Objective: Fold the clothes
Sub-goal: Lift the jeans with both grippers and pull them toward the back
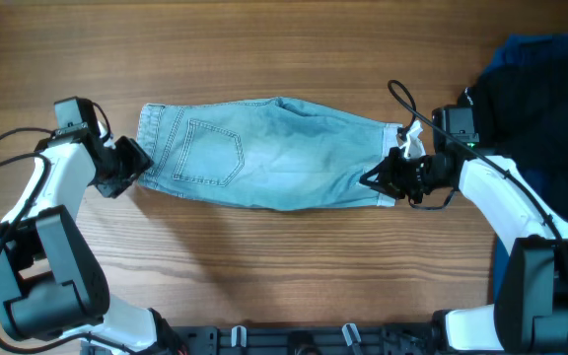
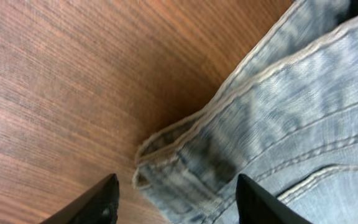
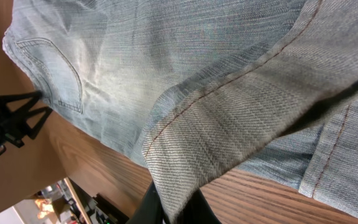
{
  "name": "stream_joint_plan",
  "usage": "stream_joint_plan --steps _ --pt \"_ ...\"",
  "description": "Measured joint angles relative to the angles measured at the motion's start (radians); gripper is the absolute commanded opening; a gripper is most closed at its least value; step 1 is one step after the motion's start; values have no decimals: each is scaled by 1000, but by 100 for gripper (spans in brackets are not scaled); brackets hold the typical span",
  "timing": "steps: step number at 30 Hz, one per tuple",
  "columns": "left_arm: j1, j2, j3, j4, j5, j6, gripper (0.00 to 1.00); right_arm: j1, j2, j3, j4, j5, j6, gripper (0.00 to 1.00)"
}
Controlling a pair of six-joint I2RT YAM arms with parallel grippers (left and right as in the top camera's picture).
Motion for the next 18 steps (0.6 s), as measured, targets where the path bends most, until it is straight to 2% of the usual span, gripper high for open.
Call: stream_joint_plan --steps 8,11,12,13,18 --pt "0 0 -32 113 -3 -3 53 0 0 0 4 0 0 4" --pt "0 0 -48 117 -3 -1 34 0 0 0 4 0 0 4" --pt "0 0 -48 114 -3 -3 14 0 0 0 3 0 0 4" --pt "0 0 -48 109 -4 0 4 0 0 0 3 0 0 4" --pt "-1 0 -48 93 -1 -3 4 0 0 1 8 5 0 4"
